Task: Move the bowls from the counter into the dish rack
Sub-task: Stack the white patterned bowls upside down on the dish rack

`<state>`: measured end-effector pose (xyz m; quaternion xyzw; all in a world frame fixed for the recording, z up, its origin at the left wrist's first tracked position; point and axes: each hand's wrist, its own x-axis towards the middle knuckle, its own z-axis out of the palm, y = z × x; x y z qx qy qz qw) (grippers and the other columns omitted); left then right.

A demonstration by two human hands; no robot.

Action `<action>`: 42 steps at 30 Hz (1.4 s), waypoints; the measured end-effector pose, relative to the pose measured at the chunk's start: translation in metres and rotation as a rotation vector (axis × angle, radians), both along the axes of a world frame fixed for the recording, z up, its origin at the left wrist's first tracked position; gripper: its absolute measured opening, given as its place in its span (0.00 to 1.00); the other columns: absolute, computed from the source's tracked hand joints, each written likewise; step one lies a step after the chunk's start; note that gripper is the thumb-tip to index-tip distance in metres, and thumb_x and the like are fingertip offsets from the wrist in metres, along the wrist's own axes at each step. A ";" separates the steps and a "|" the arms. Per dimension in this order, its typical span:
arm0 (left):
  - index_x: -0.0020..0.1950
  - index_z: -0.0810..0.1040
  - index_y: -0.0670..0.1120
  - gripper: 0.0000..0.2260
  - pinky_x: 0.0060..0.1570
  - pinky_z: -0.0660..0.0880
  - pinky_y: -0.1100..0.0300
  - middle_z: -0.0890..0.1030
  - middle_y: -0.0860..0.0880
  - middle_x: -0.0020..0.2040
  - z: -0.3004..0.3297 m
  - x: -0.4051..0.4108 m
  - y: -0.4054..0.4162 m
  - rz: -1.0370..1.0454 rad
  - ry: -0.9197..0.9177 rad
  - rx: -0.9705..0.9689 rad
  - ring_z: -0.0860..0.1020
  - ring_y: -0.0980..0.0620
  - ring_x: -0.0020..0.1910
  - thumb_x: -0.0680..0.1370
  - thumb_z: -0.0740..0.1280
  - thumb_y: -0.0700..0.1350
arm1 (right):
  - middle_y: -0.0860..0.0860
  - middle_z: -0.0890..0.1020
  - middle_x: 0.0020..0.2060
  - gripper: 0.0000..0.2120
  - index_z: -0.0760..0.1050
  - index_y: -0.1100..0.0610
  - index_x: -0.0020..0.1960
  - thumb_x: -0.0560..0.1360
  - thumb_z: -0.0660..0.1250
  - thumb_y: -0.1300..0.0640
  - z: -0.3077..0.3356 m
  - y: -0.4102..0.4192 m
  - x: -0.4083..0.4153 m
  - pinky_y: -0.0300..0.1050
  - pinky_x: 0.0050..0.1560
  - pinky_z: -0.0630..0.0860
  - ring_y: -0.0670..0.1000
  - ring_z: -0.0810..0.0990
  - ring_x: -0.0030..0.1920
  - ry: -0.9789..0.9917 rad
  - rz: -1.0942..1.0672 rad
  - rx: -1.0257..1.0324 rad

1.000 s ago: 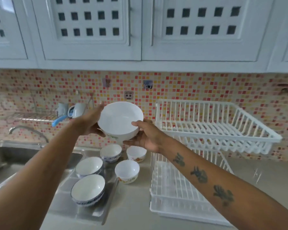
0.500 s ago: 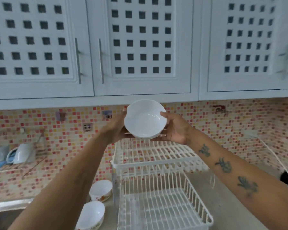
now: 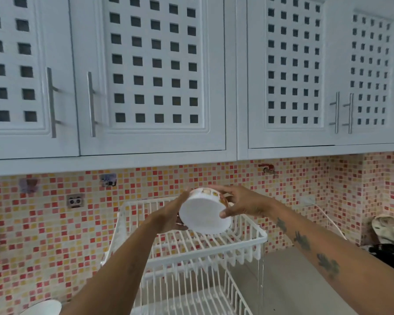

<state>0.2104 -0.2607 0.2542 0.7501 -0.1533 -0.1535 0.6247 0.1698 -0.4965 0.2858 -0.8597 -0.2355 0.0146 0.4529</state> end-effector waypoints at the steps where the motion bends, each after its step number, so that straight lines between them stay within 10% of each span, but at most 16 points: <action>1: 0.69 0.69 0.48 0.35 0.54 0.77 0.52 0.75 0.37 0.64 -0.003 0.002 -0.005 -0.001 -0.020 0.061 0.76 0.41 0.61 0.71 0.55 0.71 | 0.47 0.72 0.69 0.42 0.66 0.44 0.72 0.64 0.78 0.64 -0.003 -0.002 0.003 0.58 0.69 0.70 0.52 0.70 0.70 -0.029 -0.016 -0.065; 8: 0.61 0.77 0.51 0.35 0.42 0.73 0.62 0.81 0.49 0.51 -0.016 0.016 -0.033 -0.013 -0.213 0.384 0.77 0.51 0.45 0.59 0.70 0.69 | 0.50 0.61 0.67 0.54 0.50 0.47 0.78 0.64 0.78 0.63 -0.027 -0.006 0.028 0.45 0.70 0.64 0.53 0.63 0.69 -0.211 -0.093 -0.651; 11: 0.59 0.81 0.49 0.24 0.47 0.78 0.64 0.84 0.50 0.55 -0.020 0.025 -0.040 -0.009 -0.259 0.428 0.82 0.53 0.49 0.67 0.75 0.58 | 0.50 0.56 0.69 0.57 0.45 0.43 0.78 0.63 0.79 0.65 -0.041 -0.003 0.038 0.47 0.65 0.72 0.56 0.63 0.70 -0.249 -0.121 -0.745; 14: 0.61 0.79 0.48 0.35 0.52 0.80 0.60 0.83 0.48 0.58 -0.029 0.039 -0.043 0.082 -0.266 0.479 0.82 0.52 0.53 0.60 0.78 0.63 | 0.51 0.57 0.66 0.57 0.47 0.44 0.77 0.61 0.78 0.68 -0.051 -0.002 0.045 0.46 0.57 0.75 0.57 0.65 0.67 -0.272 -0.142 -0.783; 17: 0.69 0.70 0.46 0.54 0.61 0.77 0.53 0.74 0.46 0.67 -0.038 0.043 -0.048 0.188 -0.260 0.545 0.77 0.48 0.62 0.49 0.77 0.71 | 0.50 0.57 0.66 0.55 0.50 0.44 0.77 0.62 0.75 0.71 -0.056 -0.001 0.051 0.44 0.53 0.76 0.57 0.66 0.66 -0.250 -0.148 -0.776; 21: 0.77 0.51 0.42 0.48 0.73 0.63 0.52 0.55 0.39 0.75 -0.037 0.018 -0.059 0.196 -0.316 0.729 0.57 0.42 0.76 0.68 0.74 0.59 | 0.46 0.50 0.72 0.51 0.51 0.39 0.75 0.64 0.71 0.72 -0.064 -0.001 0.054 0.54 0.54 0.80 0.59 0.66 0.68 -0.160 -0.121 -0.751; 27: 0.77 0.39 0.38 0.59 0.76 0.56 0.48 0.44 0.38 0.78 -0.052 0.027 -0.059 0.222 -0.279 0.817 0.47 0.41 0.78 0.65 0.75 0.61 | 0.48 0.42 0.78 0.43 0.44 0.48 0.79 0.73 0.63 0.66 -0.072 0.008 0.051 0.45 0.63 0.69 0.53 0.54 0.77 0.011 -0.128 -0.621; 42: 0.77 0.42 0.39 0.53 0.73 0.64 0.48 0.55 0.40 0.77 -0.054 0.026 -0.054 0.179 -0.271 0.891 0.60 0.42 0.75 0.68 0.75 0.56 | 0.49 0.45 0.79 0.35 0.45 0.53 0.79 0.78 0.58 0.53 -0.076 0.021 0.052 0.50 0.73 0.58 0.53 0.51 0.78 0.178 -0.253 -0.287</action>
